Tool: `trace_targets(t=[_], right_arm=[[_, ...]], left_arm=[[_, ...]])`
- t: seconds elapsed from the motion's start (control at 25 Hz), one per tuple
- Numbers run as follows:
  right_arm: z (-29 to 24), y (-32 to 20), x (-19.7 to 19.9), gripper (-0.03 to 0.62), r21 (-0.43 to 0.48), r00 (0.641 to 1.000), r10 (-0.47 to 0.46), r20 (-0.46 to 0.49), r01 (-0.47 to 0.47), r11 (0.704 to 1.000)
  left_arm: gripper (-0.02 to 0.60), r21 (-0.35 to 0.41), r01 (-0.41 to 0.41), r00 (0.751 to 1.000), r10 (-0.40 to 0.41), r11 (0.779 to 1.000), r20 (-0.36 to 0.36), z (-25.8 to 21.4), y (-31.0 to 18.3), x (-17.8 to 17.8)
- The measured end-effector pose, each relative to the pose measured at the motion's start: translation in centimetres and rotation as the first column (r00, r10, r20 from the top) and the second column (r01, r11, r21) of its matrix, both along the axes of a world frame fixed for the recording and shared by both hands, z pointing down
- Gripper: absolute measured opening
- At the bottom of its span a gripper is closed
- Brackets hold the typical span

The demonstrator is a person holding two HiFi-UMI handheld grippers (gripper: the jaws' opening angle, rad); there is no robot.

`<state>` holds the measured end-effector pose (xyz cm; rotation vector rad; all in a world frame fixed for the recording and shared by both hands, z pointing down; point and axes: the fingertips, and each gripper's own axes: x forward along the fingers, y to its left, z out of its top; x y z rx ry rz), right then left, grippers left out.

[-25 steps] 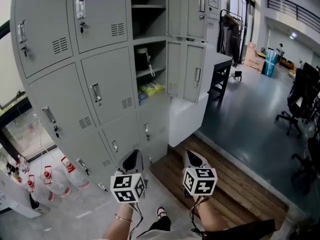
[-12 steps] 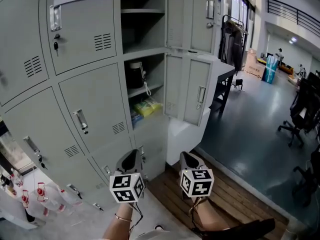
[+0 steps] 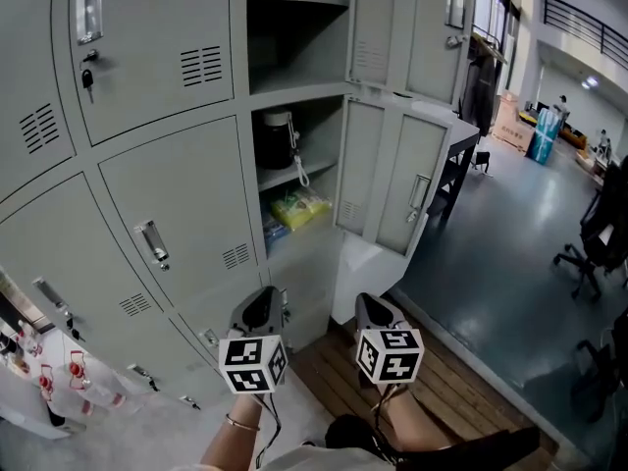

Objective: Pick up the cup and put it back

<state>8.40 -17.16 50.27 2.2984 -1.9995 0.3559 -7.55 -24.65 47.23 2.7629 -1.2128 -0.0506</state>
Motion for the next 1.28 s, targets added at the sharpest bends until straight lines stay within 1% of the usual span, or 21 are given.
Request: trace_targets(t=[0.12, 0.24, 0.36, 0.56, 0.68, 0.8, 1.0, 1.16, 1.28], right_arm=[[-0.3, -2.0, -0.3, -0.008, -0.005, 1.000, -0.028, -0.005, 0.028, 1.000], [-1.3, -4.1, -0.2, -0.008, 0.019, 0.999, -0.051, -0.017, 0.051, 0.999], [-2.1, -6.3, 1.0, -0.008, 0.039, 0.997, -0.067, -0.025, 0.068, 0.997], [-2.2, -10.0, 3.5, -0.008, 0.045, 0.995, -0.100, -0.004, 0.100, 0.994], [-2.4, -12.3, 4.6, -0.008, 0.038, 0.990, -0.144, -0.005, 0.144, 0.989], [-3.8, -14.7, 5.1, -0.008, 0.036, 0.977, -0.212, -0.033, 0.213, 0.976], [-8.1, -17.6, 5.7, -0.008, 0.043, 0.944, -0.326, -0.047, 0.328, 0.944], [-10.1, -19.0, 6.2, -0.008, 0.062, 0.927, -0.374, -0.031, 0.376, 0.925], [-10.3, -19.5, 6.5, -0.009, 0.071, 0.915, -0.402, -0.043, 0.404, 0.912]], left_arm=[[0.012, -0.009, 0.021, 1.000, -0.021, 1.000, -0.003, -0.1, -1.4, -0.3], [0.012, -0.004, 0.045, 0.999, -0.045, 0.999, -0.007, -0.6, -3.0, -0.1], [0.012, 0.003, 0.063, 0.998, -0.063, 0.998, -0.013, -1.1, -4.6, 0.9], [0.012, 0.004, 0.091, 0.996, -0.091, 0.996, -0.005, -1.1, -6.8, 3.2], [0.012, -0.001, 0.129, 0.992, -0.129, 0.992, -0.002, -1.3, -8.4, 4.5], [0.012, -0.027, 0.195, 0.981, -0.195, 0.980, -0.009, -1.9, -10.1, 5.3], [0.012, -0.048, 0.294, 0.955, -0.295, 0.955, -0.018, -5.0, -11.4, 6.9], [0.012, -0.037, 0.351, 0.936, -0.351, 0.936, -0.008, -7.0, -12.1, 7.3], [0.012, -0.026, 0.381, 0.924, -0.381, 0.924, -0.008, -7.5, -12.6, 7.5]])
